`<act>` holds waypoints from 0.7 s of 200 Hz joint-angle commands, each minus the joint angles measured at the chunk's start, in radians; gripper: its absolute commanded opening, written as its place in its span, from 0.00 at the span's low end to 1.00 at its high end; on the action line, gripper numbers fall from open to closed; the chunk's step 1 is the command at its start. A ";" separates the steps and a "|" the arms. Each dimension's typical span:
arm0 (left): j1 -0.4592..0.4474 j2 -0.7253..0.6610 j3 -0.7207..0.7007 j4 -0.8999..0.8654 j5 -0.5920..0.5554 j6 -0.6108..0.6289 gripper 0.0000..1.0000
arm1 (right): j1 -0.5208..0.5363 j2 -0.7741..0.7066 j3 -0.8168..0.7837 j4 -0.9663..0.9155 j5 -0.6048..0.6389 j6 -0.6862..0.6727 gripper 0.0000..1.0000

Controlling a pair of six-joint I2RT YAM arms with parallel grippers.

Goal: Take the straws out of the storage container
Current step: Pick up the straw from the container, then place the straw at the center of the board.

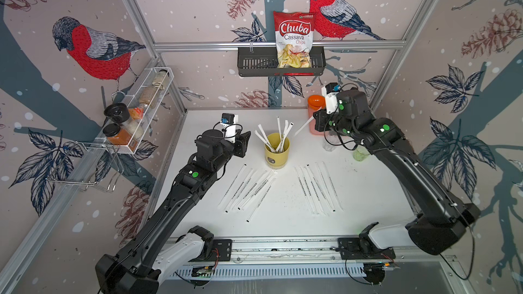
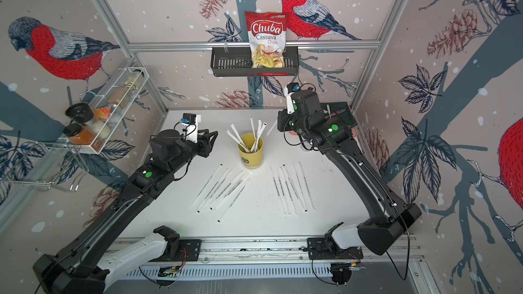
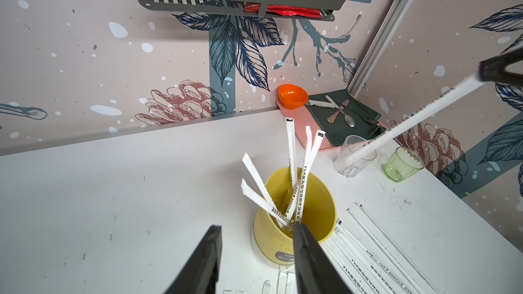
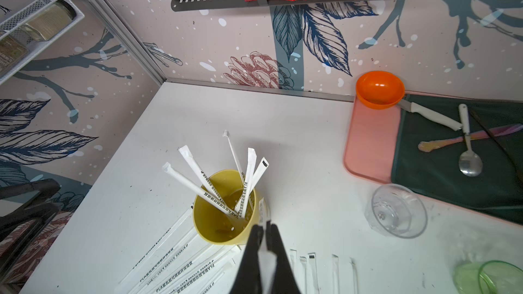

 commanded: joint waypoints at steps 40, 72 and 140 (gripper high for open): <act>0.000 -0.037 0.000 0.055 -0.016 0.006 0.45 | 0.001 -0.058 0.190 -0.353 0.166 0.020 0.00; 0.000 -0.048 -0.002 0.058 -0.011 0.002 0.45 | 0.001 -0.072 0.144 -0.501 0.175 0.059 0.00; 0.000 -0.034 -0.016 0.069 0.039 -0.023 0.45 | 0.063 -0.001 -0.265 -0.519 0.075 0.093 0.00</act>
